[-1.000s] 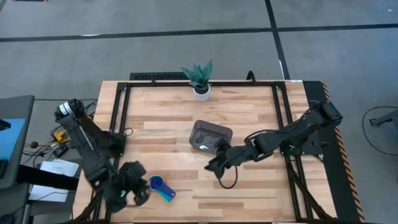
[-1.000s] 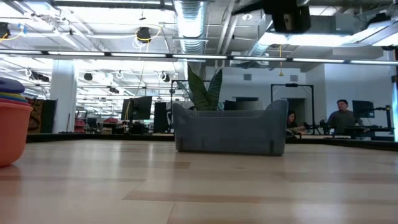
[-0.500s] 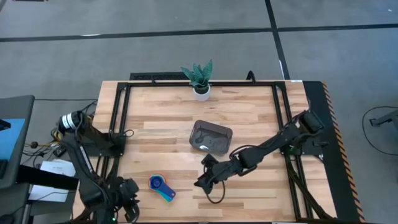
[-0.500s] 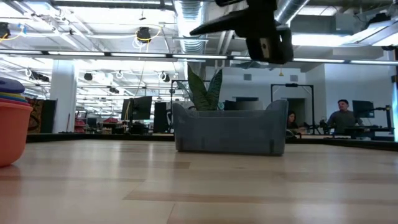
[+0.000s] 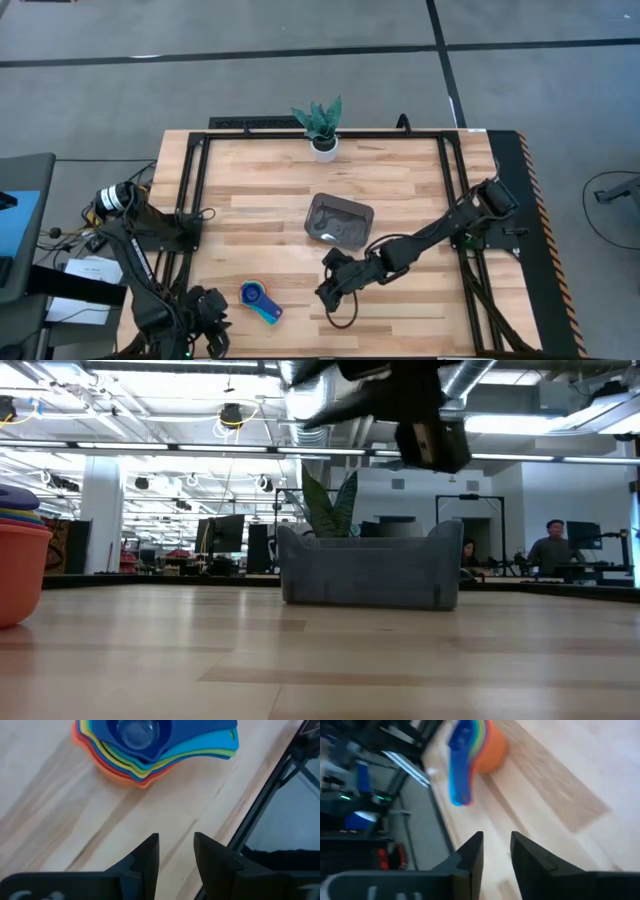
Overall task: Nest measuring cups in basket
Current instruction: Adjust the stacked measuring cups
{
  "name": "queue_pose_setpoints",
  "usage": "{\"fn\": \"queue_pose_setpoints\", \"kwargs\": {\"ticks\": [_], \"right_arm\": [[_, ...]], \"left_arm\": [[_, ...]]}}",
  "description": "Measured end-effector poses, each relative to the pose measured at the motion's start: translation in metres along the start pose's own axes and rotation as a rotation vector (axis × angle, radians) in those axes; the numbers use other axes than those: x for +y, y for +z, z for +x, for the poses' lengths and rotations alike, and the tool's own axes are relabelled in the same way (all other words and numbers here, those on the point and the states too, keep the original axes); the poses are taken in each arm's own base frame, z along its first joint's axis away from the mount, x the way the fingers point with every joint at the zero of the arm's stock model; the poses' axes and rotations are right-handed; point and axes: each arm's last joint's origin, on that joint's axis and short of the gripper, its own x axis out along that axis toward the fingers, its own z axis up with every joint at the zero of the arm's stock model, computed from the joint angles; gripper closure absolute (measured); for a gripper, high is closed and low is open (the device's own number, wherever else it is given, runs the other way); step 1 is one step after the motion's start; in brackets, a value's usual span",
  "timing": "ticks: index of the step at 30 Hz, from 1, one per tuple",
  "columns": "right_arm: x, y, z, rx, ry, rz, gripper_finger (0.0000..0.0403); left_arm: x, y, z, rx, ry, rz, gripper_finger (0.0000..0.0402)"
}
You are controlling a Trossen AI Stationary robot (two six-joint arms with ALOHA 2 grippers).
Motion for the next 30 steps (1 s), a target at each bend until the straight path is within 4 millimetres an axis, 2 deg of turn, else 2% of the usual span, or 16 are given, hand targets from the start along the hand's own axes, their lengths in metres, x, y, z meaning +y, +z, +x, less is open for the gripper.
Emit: {"fn": "queue_pose_setpoints", "kwargs": {"ticks": [7,13,17,20,26,30], "right_arm": [[0.005,0.002,-0.019,0.014,-0.02,-0.07,0.0335],[0.004,-0.001,-0.013,0.035,-0.015,-0.091,0.0392],[-0.009,0.0,0.0,0.05,-0.071,-0.047,0.0385],[-0.011,0.004,0.001,0.039,-0.079,-0.041,0.0381],[-0.026,0.014,0.015,0.072,-0.096,-0.078,0.0397],[-0.033,0.017,0.018,0.101,-0.114,-0.07,0.0383]], "left_arm": [[-0.008,0.007,0.004,-0.001,-0.051,-0.032,0.0292],[-0.011,0.011,0.011,-0.037,-0.056,-0.054,0.0292],[-0.016,0.01,0.031,0.045,-0.043,-0.058,0.0292],[-0.018,0.009,0.042,0.088,-0.028,-0.063,0.0292],[-0.015,0.016,0.054,0.1,0.028,-0.072,0.0292],[-0.005,0.024,0.058,0.107,0.142,-0.088,0.0292]]}}
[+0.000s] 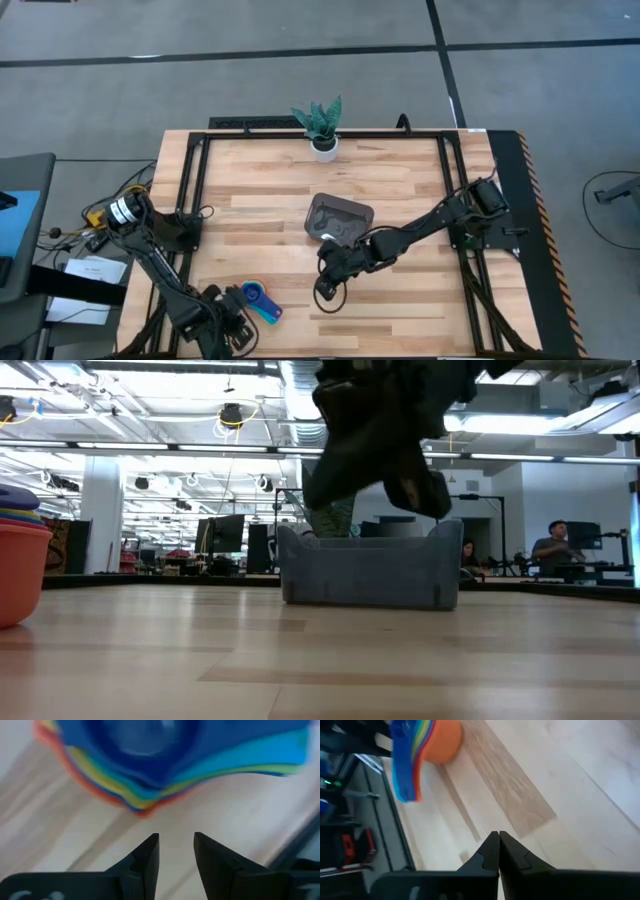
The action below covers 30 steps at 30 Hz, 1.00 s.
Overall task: Nest measuring cups in basket
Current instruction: Adjust the stacked measuring cups
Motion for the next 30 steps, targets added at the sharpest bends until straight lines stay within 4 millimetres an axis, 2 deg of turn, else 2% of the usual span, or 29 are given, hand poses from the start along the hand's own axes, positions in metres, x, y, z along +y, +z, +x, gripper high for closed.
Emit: {"fn": "queue_pose_setpoints", "kwargs": {"ticks": [4,11,20,30], "right_arm": [[0.0,0.005,-0.001,-0.011,0.014,0.007,0.0376],[0.0,0.005,-0.001,0.009,0.022,0.001,0.0393],[0.0,0.004,-0.001,0.015,0.026,0.005,0.0377],[0.001,0.003,-0.003,0.034,0.037,0.024,0.0389]], "left_arm": [[0.009,0.007,0.002,-0.004,0.103,-0.016,0.0292],[0.007,0.019,0.005,-0.036,0.114,0.103,0.0292],[0.009,0.037,0.01,-0.05,0.168,0.22,0.0292],[0.009,0.063,0.016,-0.081,0.201,0.315,0.0292]]}}
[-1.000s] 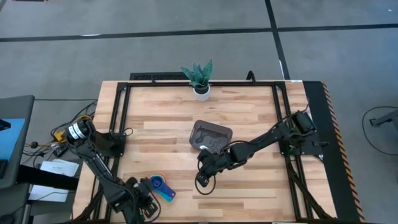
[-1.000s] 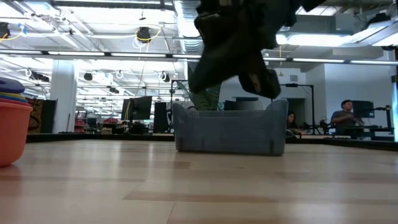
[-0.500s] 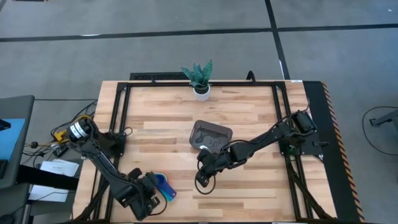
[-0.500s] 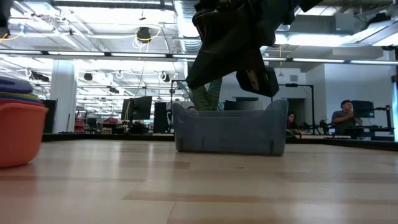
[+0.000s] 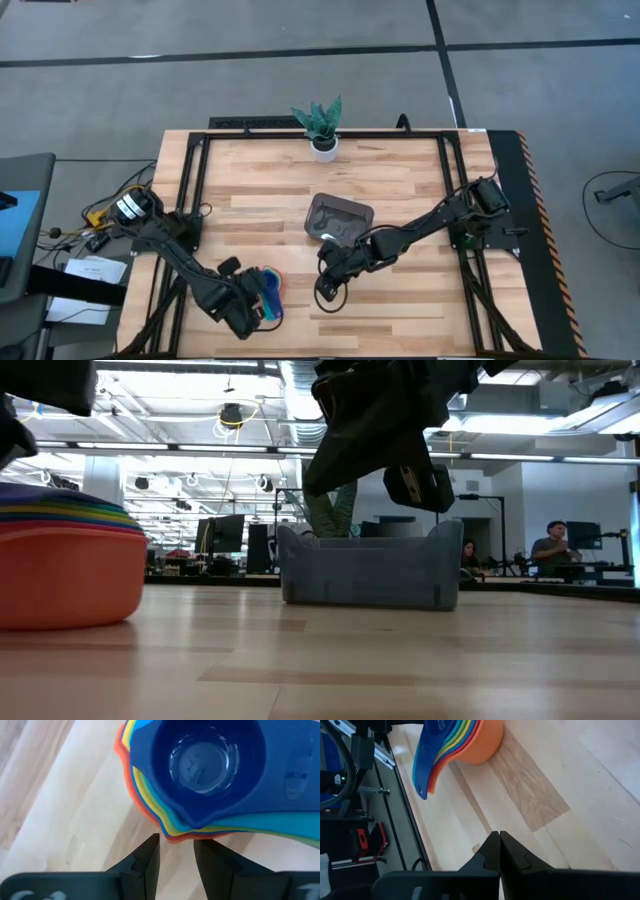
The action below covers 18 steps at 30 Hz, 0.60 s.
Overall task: Nest measuring cups in basket
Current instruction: Adjust the stacked measuring cups
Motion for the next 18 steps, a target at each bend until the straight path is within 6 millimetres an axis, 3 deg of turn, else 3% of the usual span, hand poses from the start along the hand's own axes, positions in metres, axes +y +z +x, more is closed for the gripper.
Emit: {"fn": "queue_pose_setpoints", "kwargs": {"ticks": [18], "right_arm": [[-0.006,-0.007,-0.002,0.028,-0.092,0.056,0.0381]], "left_arm": [[0.006,0.042,0.015,-0.03,-0.037,0.109,0.0292]]}}
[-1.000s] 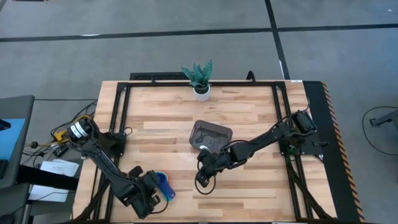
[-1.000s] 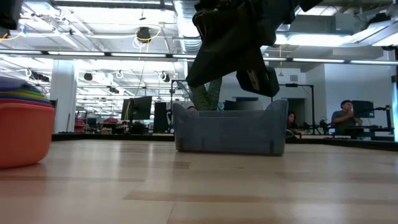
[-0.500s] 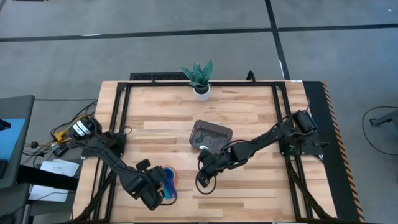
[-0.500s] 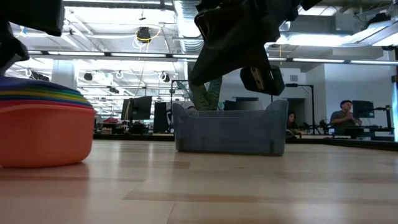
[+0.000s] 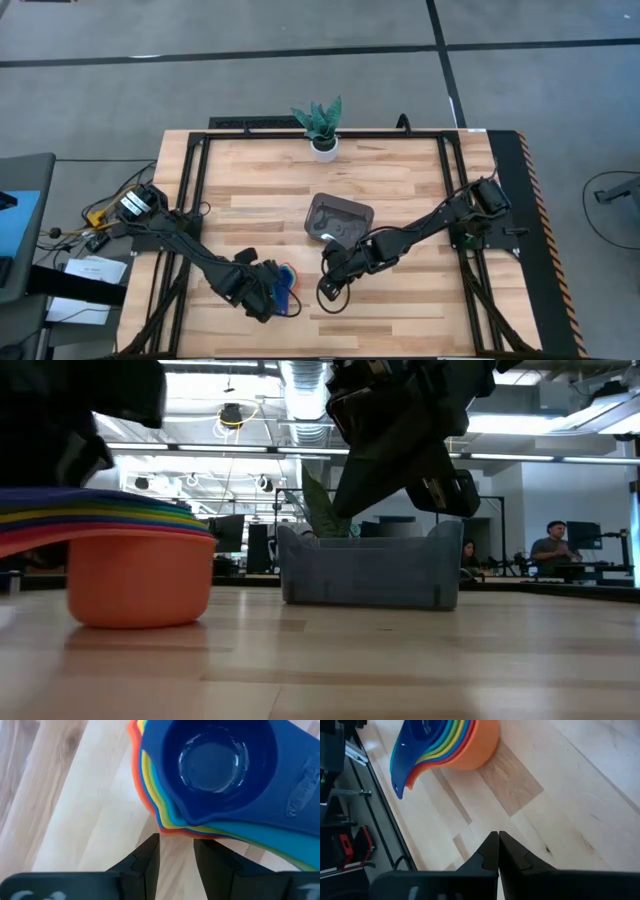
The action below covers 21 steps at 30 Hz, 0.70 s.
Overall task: Nest measuring cups in basket
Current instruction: Adjust the stacked measuring cups
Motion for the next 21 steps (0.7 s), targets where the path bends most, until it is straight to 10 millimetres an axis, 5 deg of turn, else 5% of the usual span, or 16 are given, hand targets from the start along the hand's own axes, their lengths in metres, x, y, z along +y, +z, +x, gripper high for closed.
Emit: {"fn": "queue_pose_setpoints", "kwargs": {"ticks": [10,21], "right_arm": [[-0.003,0.003,-0.009,-0.012,-0.049,0.008,0.0376],[-0.023,0.012,-0.051,-0.099,-0.131,0.017,0.0377]], "left_arm": [[0.008,0.029,0.01,-0.032,-0.062,0.034,0.0292],[0.026,0.059,0.012,-0.02,-0.13,0.026,0.0292]]}}
